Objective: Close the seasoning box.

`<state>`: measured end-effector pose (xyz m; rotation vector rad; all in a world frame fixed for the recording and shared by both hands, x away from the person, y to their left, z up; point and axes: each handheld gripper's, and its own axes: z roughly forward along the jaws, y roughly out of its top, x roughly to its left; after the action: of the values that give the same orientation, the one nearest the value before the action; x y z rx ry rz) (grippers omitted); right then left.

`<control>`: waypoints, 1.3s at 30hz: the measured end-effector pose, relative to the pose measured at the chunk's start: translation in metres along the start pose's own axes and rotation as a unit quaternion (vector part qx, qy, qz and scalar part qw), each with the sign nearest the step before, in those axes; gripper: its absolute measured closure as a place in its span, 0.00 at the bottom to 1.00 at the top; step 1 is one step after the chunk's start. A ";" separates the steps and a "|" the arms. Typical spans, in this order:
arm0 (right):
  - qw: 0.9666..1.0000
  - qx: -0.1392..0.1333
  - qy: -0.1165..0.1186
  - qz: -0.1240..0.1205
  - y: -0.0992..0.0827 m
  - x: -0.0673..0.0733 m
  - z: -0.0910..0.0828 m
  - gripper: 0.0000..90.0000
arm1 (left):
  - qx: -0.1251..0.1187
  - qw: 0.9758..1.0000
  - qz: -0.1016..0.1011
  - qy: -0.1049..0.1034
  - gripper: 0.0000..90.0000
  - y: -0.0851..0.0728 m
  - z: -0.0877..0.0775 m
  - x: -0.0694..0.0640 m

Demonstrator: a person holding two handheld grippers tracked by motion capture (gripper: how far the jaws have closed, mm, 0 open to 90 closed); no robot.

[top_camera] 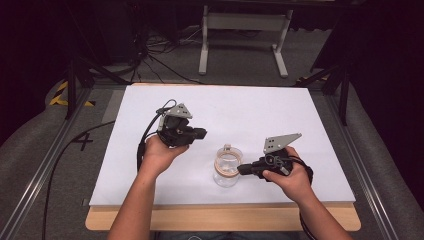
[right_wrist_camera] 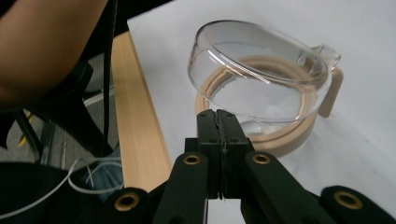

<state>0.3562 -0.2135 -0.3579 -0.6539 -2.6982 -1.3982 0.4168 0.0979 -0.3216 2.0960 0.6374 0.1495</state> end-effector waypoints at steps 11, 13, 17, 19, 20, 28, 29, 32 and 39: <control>0.999 0.045 -0.001 -0.014 0.002 0.003 0.001 1.00 | -0.001 1.000 -0.005 0.002 0.94 -0.003 -0.004 0.003; 0.999 0.043 -0.002 -0.013 0.002 0.004 0.000 1.00 | -0.001 1.000 -0.008 0.003 0.94 -0.003 -0.005 0.003; 0.999 0.037 -0.005 -0.014 0.003 0.003 -0.003 1.00 | -0.004 1.000 -0.009 0.005 0.92 -0.004 -0.007 0.004; 0.999 0.028 -0.009 -0.014 0.004 0.003 -0.007 1.00 | -0.004 1.000 -0.012 0.005 0.90 -0.004 -0.008 0.004; 1.000 0.022 -0.011 -0.013 0.005 0.003 -0.010 1.00 | 0.001 1.000 -0.011 0.005 0.89 -0.005 -0.009 0.004; 0.999 -0.006 -0.044 -0.011 0.010 -0.007 -0.028 0.81 | -0.003 0.999 -0.030 0.027 0.81 -0.016 -0.022 0.005; 0.999 -0.010 -0.051 -0.012 0.010 -0.009 -0.031 0.79 | -0.004 0.999 -0.035 0.028 0.81 -0.019 -0.026 0.006; 0.997 -0.026 -0.070 -0.009 0.011 -0.018 -0.042 0.73 | -0.002 0.998 -0.046 0.038 0.79 -0.025 -0.033 0.008; 0.992 -0.044 -0.120 -0.004 0.007 -0.045 -0.066 0.64 | 0.004 0.996 -0.061 0.061 0.76 -0.040 -0.048 0.015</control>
<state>0.3890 -0.2776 -0.3236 -0.8722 -2.8314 -1.5402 0.3977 0.1588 -0.3276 2.0614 0.8380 0.2082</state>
